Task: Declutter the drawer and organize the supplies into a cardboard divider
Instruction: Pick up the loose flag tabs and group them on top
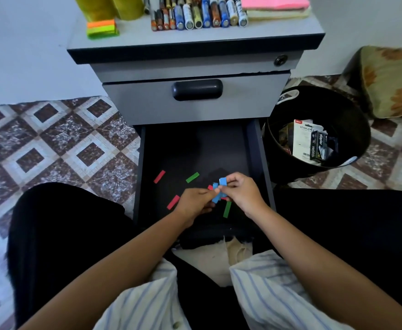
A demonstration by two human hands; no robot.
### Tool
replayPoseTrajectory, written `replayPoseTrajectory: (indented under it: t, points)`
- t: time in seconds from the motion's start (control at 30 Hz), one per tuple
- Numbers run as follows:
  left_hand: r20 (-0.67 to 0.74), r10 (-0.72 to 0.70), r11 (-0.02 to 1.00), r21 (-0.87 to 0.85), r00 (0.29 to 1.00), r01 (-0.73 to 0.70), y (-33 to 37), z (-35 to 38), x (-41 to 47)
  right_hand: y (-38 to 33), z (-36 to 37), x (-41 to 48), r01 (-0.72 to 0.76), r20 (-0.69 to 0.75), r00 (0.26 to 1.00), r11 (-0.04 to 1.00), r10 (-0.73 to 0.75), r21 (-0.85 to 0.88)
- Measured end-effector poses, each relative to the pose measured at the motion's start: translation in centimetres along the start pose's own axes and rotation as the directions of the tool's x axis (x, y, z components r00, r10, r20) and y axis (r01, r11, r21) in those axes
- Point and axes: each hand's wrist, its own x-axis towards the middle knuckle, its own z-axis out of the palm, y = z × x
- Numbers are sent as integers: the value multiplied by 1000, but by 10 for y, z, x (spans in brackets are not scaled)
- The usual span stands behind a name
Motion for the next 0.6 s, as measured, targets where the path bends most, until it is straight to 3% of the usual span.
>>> replayPoseTrajectory:
  t: [0.27,0.6]
  points:
    - [30,28,997,77,999,-31,0,-2,-10,-1,5,-8,49,-69,996,998,-52,-51]
    - [14,-41,990,-138,999,43,0,-5,-13,-8,3,-15,-82,-51,995,991,88,110]
